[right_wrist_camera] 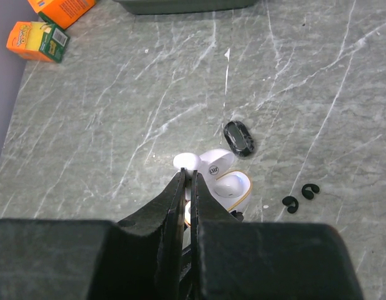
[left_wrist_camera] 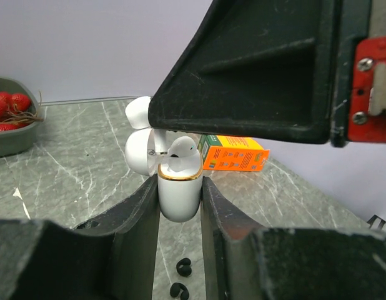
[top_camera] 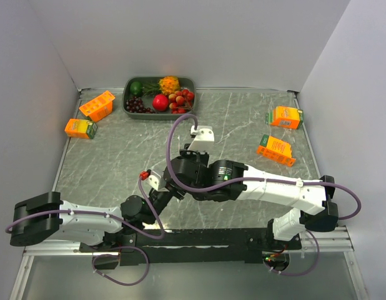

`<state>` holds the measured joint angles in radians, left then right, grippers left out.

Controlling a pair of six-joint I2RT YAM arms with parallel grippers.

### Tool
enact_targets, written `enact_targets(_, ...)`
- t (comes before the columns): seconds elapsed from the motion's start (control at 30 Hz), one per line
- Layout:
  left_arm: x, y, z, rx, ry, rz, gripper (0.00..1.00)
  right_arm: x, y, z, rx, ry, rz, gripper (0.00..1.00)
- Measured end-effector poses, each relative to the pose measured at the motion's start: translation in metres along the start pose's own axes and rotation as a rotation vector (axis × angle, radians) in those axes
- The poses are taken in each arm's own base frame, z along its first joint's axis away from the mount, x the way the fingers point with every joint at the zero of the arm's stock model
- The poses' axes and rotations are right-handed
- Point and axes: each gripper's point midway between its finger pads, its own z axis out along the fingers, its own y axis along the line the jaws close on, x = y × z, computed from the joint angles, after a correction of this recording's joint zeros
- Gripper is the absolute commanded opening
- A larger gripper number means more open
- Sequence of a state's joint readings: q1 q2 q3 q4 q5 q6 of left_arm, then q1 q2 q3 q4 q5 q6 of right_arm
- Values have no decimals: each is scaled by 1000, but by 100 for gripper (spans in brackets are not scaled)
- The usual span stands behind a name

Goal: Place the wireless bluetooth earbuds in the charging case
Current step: Place the earbud in the charging case.

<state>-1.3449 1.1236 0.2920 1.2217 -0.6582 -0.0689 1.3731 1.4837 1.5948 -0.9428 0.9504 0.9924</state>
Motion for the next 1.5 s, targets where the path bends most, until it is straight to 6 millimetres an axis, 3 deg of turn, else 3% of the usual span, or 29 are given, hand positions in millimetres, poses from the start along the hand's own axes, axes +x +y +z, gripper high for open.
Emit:
enact_targets(0.4,6,3,-2,-11,58,-26,1,7,-7,10,24,-60,-52,0)
enact_targets(0.83,0,5,7,-37,98,-111,1,-12,-11,7,-3,-143,-51,0)
enact_targets(1.5,0,4,8,-27,105,-127,1,0,-2,7,-57,-111,-63,0)
